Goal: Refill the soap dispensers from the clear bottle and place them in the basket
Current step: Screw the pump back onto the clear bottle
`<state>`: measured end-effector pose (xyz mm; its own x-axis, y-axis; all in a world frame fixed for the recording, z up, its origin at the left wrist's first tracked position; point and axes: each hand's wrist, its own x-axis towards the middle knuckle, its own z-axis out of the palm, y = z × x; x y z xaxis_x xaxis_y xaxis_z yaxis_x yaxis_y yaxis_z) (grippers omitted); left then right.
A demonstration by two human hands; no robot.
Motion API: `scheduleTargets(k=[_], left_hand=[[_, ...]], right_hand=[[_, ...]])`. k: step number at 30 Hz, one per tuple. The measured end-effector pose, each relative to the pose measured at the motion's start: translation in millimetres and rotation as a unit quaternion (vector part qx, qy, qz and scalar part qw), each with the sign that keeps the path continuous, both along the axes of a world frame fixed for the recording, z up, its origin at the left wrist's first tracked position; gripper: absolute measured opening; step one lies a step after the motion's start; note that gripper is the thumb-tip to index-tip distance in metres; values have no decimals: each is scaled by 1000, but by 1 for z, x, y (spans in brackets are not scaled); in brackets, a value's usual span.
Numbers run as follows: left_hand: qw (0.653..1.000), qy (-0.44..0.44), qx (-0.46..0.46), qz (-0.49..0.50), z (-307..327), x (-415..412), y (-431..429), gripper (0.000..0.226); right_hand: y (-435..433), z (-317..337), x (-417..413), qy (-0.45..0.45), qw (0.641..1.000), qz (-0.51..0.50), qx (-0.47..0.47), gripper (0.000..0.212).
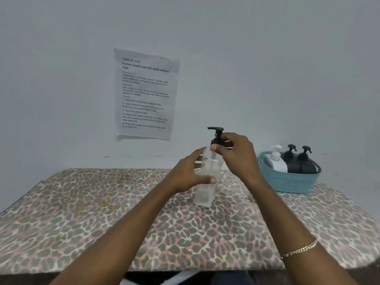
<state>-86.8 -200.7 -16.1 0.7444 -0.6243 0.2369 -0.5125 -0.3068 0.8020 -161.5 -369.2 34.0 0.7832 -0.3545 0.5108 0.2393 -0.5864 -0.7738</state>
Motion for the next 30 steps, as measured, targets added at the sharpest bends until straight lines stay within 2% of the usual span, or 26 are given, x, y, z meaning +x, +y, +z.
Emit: scheduleTargets(k=[12,14,20,30], left_hand=[[999,9,-35,17,6,28,-96,96],[999,16,-34,10,-2,53,-161,98],[998,15,-47,34,-17,53,-187,105],[997,18,-63,32,-42,65,-229,102]], right_hand=[[-76,18,23,14,998,-39,-44,13],[-131,13,47,33,996,-73,-47,15],[-147,-1,53,31,994,-86,-51,14],[-183,-20,67,56,992,-93,-59,16]])
